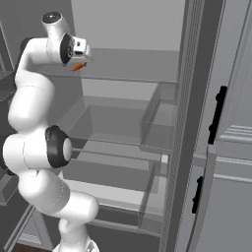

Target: Place one carrot and one fish in each tupperware on the nearby counter, to pack two identical lunches.

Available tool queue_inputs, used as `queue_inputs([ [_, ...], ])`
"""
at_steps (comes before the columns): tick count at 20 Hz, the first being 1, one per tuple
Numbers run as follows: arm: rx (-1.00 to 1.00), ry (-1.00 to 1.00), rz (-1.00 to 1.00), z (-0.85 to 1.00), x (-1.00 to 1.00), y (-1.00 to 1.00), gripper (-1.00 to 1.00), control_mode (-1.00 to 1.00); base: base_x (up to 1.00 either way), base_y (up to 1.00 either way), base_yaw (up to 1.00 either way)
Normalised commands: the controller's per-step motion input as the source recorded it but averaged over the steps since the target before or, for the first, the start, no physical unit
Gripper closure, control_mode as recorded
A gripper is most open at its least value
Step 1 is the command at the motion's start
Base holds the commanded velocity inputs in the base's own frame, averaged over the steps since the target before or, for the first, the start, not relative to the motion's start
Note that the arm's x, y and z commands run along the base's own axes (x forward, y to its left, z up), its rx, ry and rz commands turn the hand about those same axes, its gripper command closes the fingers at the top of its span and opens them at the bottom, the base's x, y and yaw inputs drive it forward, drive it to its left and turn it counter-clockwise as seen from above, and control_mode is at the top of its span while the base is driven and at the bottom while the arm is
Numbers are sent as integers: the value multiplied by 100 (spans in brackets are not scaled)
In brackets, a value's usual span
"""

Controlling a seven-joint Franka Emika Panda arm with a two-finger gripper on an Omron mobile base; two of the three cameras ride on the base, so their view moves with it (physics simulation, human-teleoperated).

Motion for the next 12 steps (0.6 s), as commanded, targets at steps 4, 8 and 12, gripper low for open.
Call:
queue_inputs([
  [4,-2,0,0,-43,33,12,-100,-100,0,0,0],
  [8,0,0,0,-12,59,15,-100,-100,0,0,0],
  [12,0,0,0,0,76,3,-100,-100,0,0,0],
])
